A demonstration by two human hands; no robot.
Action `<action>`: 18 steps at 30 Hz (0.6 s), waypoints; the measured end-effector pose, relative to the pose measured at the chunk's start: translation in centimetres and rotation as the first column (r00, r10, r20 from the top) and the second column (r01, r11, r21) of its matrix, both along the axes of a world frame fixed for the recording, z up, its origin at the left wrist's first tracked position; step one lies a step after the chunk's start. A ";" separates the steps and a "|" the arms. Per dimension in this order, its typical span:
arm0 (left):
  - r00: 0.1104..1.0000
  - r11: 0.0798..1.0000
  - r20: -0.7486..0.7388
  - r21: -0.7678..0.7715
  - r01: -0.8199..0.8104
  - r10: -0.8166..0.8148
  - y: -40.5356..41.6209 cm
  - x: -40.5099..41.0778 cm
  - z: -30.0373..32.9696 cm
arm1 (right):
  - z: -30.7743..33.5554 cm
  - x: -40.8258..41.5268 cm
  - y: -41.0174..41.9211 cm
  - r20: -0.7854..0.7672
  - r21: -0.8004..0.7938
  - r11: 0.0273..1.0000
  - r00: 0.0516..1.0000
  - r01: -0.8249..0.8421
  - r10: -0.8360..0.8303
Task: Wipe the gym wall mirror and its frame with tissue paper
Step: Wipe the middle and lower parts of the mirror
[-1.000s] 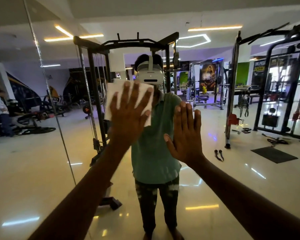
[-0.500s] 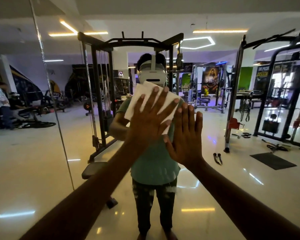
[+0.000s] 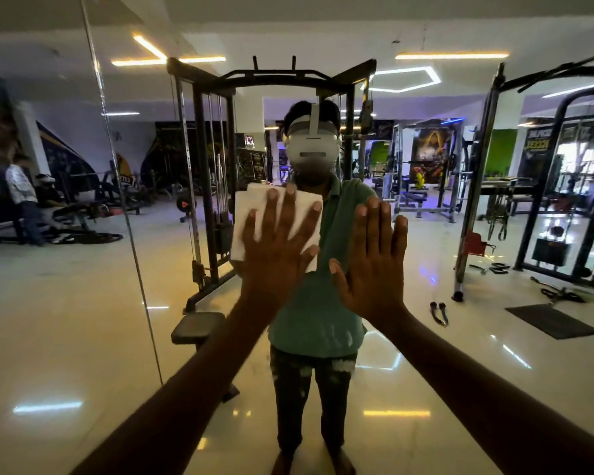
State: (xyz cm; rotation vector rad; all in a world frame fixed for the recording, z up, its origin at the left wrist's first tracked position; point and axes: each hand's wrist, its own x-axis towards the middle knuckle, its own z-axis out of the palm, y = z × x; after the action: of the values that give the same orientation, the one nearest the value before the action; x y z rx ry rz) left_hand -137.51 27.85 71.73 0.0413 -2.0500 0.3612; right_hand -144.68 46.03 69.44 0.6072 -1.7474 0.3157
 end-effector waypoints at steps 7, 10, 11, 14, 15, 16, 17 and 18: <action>0.970 0.889 -0.186 0.453 -0.058 0.158 -8.2 2.8 0.0 | -0.2 0.0 -0.6 0.026 -0.042 0.999 1.000 0.012 -0.011; 0.969 0.873 -0.167 0.481 -0.082 0.183 -2.3 1.0 0.5 | -0.2 0.1 -0.9 0.028 -0.052 0.998 0.999 0.017 -0.016; 0.984 0.920 -0.121 0.386 -0.072 0.128 -0.3 0.4 0.4 | -0.1 0.2 -0.8 0.023 -0.049 0.999 1.000 0.017 -0.016; 0.999 0.990 -0.039 0.137 -0.020 0.025 0.0 0.0 1.0 | -0.1 -0.1 -0.3 0.004 -0.034 0.999 1.000 -0.005 0.005; 0.998 0.989 -0.052 0.142 -0.036 0.043 -1.6 0.5 1.2 | -0.1 -0.2 -0.2 0.003 -0.033 0.999 1.000 -0.017 0.017; 0.994 0.979 -0.079 0.193 -0.058 0.075 -3.6 1.1 1.3 | -0.1 -0.2 -0.1 0.004 -0.037 0.999 1.000 -0.027 0.027; 0.988 0.960 -0.110 0.269 -0.073 0.106 -5.6 1.8 1.2 | -0.2 -0.2 -0.2 0.007 -0.044 0.999 0.999 -0.031 0.032; 0.983 0.937 -0.133 0.341 -0.074 0.126 -7.4 2.5 1.1 | -0.2 -0.1 -0.4 0.010 -0.056 0.998 1.000 -0.027 0.028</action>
State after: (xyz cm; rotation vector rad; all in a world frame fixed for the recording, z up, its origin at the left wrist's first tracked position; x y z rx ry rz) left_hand -135.03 20.46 72.80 0.3721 -1.9400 0.0646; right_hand -144.82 45.65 69.23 0.5909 -1.7363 0.3862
